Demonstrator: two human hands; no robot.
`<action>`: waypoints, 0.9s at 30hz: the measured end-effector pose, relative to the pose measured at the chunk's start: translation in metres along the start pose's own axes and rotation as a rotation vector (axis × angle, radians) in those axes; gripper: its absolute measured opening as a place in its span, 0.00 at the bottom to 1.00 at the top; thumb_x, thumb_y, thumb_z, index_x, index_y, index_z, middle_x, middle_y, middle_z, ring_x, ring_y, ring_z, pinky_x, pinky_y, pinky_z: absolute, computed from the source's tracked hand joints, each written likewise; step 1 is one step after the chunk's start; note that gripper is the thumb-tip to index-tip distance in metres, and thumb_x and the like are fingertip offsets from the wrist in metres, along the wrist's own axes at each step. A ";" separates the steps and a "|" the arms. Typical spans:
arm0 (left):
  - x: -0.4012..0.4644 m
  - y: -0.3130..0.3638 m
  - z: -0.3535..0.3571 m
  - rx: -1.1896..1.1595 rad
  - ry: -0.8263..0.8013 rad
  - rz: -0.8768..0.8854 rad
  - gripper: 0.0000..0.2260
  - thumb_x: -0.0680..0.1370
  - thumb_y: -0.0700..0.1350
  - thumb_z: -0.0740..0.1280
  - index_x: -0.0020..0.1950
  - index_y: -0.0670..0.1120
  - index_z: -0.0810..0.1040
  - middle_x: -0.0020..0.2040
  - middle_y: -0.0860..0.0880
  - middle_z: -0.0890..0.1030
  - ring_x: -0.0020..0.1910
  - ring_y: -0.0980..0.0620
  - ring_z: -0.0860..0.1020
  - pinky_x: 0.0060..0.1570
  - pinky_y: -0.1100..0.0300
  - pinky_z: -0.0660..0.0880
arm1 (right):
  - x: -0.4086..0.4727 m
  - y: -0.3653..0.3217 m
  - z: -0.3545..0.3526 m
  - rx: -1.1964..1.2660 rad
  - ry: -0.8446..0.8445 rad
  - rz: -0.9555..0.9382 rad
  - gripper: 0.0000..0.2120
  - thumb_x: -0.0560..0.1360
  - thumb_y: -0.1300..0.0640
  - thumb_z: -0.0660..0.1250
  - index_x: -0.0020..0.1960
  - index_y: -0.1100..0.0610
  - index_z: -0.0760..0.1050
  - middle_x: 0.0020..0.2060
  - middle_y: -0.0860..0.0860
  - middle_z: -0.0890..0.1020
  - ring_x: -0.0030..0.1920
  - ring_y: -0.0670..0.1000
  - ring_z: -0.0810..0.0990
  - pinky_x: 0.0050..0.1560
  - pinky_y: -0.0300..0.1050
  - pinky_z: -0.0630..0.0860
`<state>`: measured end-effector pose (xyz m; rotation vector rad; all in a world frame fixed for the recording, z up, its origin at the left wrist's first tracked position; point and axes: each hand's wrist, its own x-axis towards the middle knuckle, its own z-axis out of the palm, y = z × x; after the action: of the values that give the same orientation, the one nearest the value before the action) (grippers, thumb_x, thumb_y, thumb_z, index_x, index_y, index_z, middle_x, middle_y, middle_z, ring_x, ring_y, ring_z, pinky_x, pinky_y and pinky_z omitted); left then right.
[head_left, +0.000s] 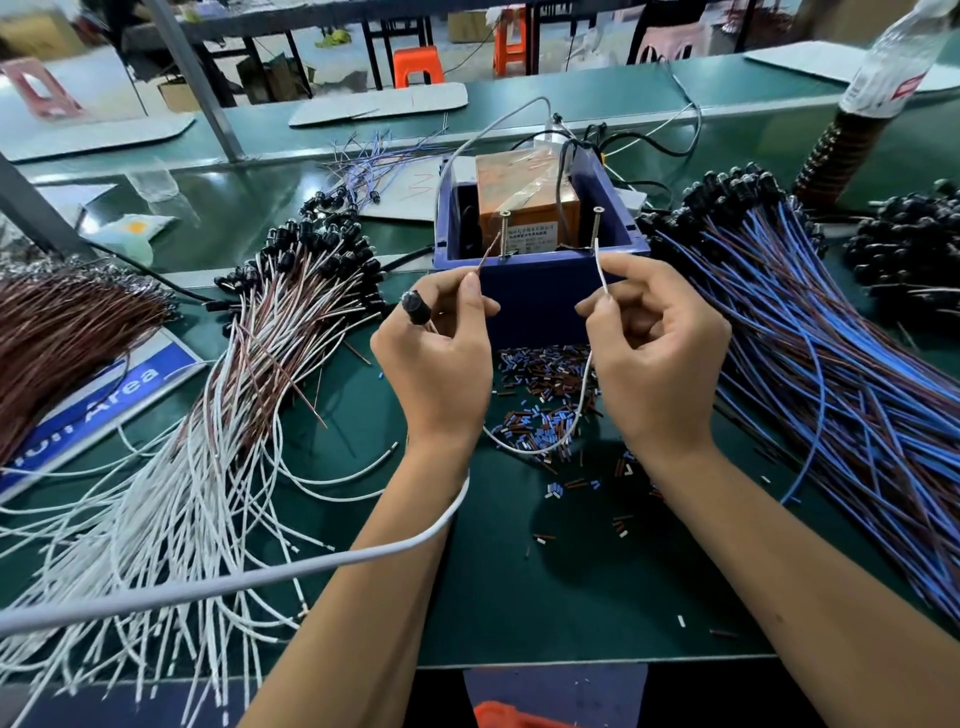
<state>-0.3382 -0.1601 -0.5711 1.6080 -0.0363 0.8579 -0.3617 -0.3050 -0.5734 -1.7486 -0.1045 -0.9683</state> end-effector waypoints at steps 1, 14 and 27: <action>0.000 0.001 0.000 0.004 -0.007 0.005 0.05 0.80 0.37 0.70 0.46 0.43 0.84 0.34 0.52 0.83 0.34 0.60 0.81 0.43 0.68 0.74 | 0.000 0.000 0.000 0.000 -0.002 -0.002 0.12 0.77 0.65 0.67 0.59 0.59 0.83 0.38 0.48 0.86 0.34 0.48 0.83 0.36 0.38 0.78; -0.001 0.011 -0.003 0.108 0.007 0.111 0.05 0.80 0.36 0.70 0.46 0.39 0.85 0.33 0.52 0.81 0.32 0.64 0.78 0.40 0.76 0.69 | 0.001 -0.001 -0.001 -0.007 -0.010 -0.022 0.12 0.77 0.67 0.67 0.58 0.61 0.82 0.39 0.49 0.85 0.35 0.47 0.83 0.36 0.38 0.77; 0.015 0.088 0.065 -0.162 -0.485 0.139 0.05 0.79 0.38 0.71 0.44 0.41 0.84 0.33 0.49 0.83 0.32 0.54 0.82 0.39 0.63 0.77 | 0.017 0.003 -0.042 0.041 0.176 0.099 0.11 0.81 0.63 0.63 0.56 0.58 0.84 0.42 0.50 0.85 0.29 0.58 0.79 0.29 0.55 0.76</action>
<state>-0.3370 -0.2312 -0.4869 1.6386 -0.5515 0.5355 -0.3720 -0.3478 -0.5612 -1.6084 0.0739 -1.0352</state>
